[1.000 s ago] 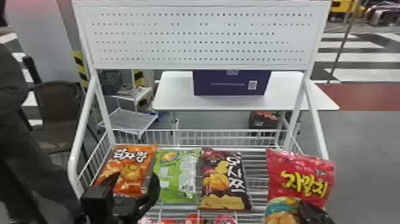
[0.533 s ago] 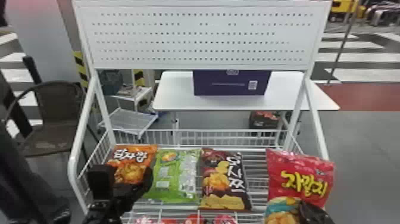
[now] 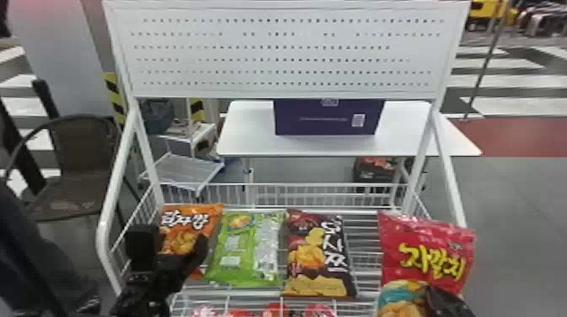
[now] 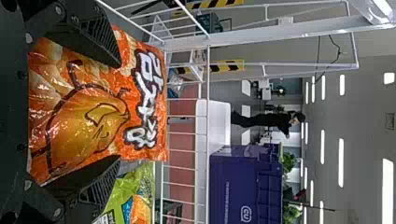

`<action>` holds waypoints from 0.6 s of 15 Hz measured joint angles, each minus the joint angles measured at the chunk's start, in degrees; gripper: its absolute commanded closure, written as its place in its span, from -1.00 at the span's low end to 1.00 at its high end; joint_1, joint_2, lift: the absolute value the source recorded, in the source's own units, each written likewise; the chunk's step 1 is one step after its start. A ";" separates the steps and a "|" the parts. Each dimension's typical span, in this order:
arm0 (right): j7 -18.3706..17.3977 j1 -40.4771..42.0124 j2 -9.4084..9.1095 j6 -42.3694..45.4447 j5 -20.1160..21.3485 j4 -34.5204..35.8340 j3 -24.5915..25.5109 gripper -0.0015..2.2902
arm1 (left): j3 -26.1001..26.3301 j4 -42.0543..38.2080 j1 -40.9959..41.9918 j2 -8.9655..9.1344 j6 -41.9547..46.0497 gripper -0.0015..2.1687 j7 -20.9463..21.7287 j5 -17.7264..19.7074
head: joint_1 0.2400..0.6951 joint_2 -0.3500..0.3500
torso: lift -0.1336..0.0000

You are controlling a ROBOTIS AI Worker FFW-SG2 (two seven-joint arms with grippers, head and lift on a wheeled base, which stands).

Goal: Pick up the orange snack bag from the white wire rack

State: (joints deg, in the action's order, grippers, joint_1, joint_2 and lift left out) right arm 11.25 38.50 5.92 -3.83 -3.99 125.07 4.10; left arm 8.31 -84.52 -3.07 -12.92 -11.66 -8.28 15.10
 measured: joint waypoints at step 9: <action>0.00 0.12 0.06 0.00 -0.54 -0.04 0.38 0.94 | -0.07 -3.71 2.79 -0.06 -1.73 0.61 -0.74 0.11 | 0.14 0.00 | 1.00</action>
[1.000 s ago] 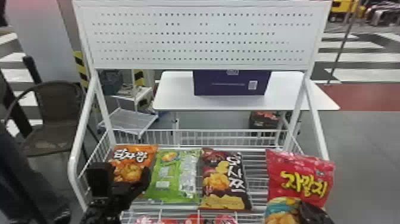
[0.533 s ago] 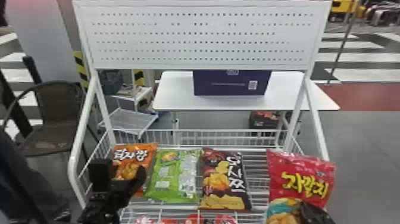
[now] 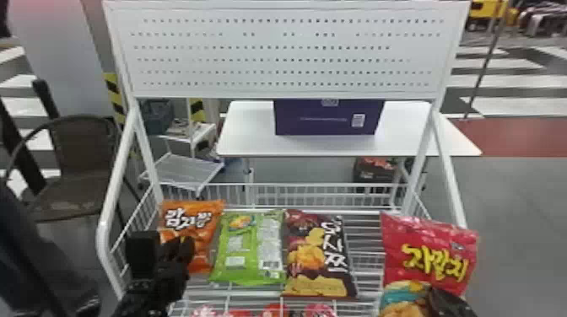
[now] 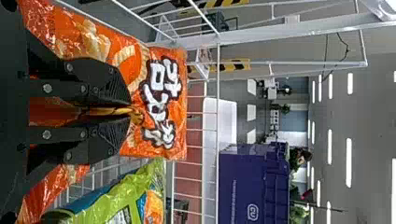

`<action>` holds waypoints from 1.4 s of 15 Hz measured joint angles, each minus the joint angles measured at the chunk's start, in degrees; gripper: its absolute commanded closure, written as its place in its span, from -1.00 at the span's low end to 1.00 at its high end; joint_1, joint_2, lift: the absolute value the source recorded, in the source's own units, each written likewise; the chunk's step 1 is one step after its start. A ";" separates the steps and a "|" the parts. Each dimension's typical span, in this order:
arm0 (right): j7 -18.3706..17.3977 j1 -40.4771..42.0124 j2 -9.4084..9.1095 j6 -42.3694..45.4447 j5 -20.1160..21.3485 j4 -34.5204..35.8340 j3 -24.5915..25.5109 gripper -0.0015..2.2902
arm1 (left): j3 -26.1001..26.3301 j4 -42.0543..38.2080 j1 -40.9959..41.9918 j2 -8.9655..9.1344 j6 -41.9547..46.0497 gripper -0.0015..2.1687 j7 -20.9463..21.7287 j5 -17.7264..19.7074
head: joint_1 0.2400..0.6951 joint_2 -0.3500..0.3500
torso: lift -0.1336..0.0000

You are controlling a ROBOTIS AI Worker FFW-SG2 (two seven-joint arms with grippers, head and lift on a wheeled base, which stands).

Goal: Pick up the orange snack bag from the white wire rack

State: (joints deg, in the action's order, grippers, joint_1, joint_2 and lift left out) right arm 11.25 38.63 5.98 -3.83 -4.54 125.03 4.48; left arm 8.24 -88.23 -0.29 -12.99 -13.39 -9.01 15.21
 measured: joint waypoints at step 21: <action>0.35 -1.25 -0.62 -0.71 -0.29 -0.59 -1.42 0.94 | -4.63 -30.74 37.58 0.15 23.20 0.61 -1.23 0.73 | 0.14 0.00 | 1.00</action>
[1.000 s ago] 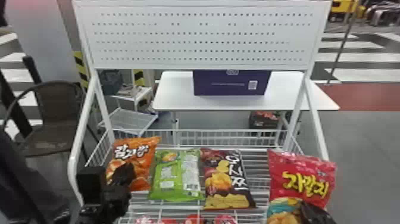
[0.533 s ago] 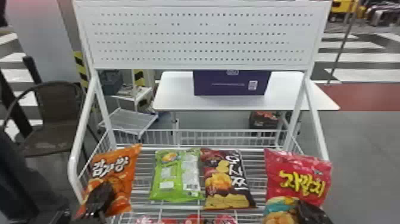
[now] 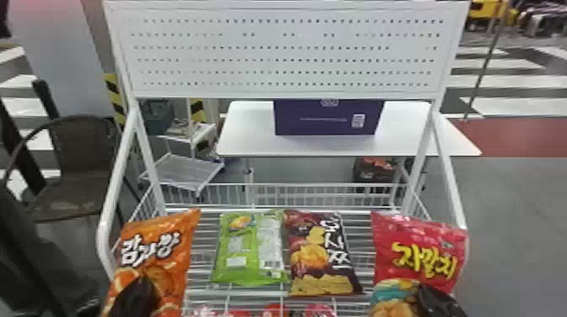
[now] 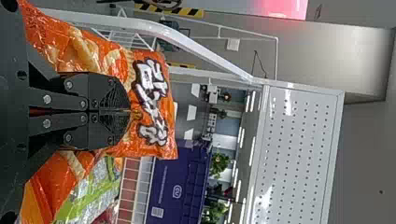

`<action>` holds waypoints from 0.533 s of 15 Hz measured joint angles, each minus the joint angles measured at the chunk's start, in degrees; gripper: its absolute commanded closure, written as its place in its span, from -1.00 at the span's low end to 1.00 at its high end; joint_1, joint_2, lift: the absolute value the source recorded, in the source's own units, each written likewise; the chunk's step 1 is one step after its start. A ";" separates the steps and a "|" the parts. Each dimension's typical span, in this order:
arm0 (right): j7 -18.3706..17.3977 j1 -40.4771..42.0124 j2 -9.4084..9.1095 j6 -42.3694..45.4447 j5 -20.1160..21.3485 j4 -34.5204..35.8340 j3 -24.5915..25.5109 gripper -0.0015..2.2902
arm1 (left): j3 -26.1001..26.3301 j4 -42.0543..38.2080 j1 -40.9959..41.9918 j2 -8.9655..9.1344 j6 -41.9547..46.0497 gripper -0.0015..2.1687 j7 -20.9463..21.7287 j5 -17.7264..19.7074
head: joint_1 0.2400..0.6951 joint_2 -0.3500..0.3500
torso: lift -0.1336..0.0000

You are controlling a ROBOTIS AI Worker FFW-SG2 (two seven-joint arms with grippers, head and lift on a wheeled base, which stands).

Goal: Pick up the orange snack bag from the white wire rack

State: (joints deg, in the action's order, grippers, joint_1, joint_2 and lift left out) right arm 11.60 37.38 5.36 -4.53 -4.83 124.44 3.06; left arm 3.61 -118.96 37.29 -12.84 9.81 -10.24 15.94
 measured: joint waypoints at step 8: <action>0.00 0.01 -0.08 0.00 -0.01 -0.17 -0.34 0.94 | 0.26 -0.75 2.59 -0.27 1.67 0.61 -0.22 -0.60 | 0.14 0.00 | 1.00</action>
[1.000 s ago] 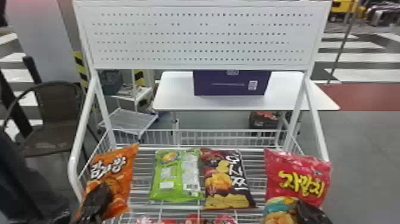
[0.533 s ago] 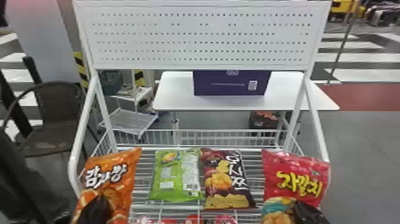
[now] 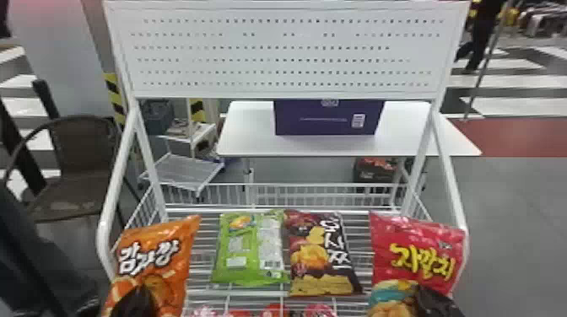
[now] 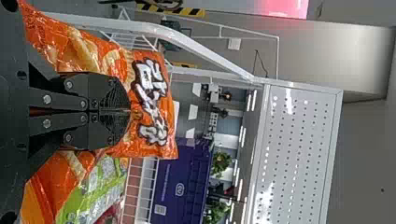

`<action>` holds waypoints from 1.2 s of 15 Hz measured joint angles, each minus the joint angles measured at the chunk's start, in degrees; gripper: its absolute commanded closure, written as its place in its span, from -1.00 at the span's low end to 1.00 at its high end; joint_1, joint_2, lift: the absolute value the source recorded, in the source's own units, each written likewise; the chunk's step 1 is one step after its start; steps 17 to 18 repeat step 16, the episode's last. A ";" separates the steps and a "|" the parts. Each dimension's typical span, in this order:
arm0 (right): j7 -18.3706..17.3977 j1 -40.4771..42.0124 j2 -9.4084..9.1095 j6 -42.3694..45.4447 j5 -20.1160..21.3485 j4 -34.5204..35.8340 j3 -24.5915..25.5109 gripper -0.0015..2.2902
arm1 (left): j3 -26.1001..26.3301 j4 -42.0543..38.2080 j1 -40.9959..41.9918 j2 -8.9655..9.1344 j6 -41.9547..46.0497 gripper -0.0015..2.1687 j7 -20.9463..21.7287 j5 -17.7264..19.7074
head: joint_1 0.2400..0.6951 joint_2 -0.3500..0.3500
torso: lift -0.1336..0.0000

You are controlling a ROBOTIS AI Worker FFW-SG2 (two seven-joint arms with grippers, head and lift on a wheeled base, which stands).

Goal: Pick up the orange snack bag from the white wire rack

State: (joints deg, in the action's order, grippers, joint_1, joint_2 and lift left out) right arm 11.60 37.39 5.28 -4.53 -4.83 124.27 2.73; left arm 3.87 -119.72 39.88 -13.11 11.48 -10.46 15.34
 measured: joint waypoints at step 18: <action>0.00 0.45 0.52 0.07 0.00 0.31 0.00 0.94 | 0.53 0.03 0.02 0.10 0.16 0.61 0.00 -1.06 | 0.14 0.00 | 1.00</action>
